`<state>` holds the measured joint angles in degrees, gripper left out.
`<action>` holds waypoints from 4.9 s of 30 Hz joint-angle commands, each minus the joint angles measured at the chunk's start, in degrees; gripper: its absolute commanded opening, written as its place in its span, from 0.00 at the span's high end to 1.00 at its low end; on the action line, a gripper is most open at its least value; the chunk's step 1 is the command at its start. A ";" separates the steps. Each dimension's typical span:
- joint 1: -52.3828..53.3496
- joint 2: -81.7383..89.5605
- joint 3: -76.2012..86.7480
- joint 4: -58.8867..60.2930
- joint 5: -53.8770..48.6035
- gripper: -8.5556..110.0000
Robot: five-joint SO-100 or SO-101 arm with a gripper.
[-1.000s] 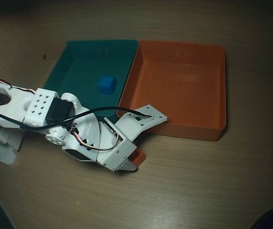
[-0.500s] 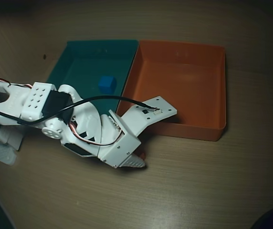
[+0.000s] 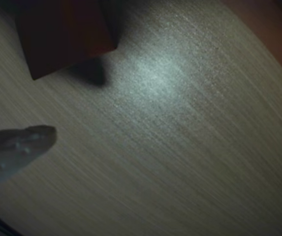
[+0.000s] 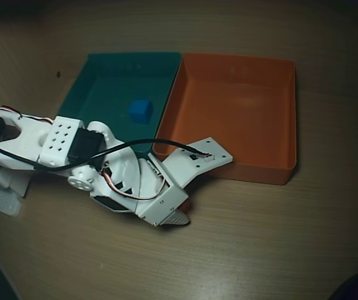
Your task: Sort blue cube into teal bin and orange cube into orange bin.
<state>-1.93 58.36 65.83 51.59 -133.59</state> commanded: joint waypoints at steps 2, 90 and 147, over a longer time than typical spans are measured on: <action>-0.35 1.93 -3.43 -0.79 0.44 0.56; -20.04 -18.98 -45.53 0.26 50.98 0.83; 1.93 48.16 19.42 0.18 44.21 0.96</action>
<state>-2.55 94.57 76.82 52.12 -86.31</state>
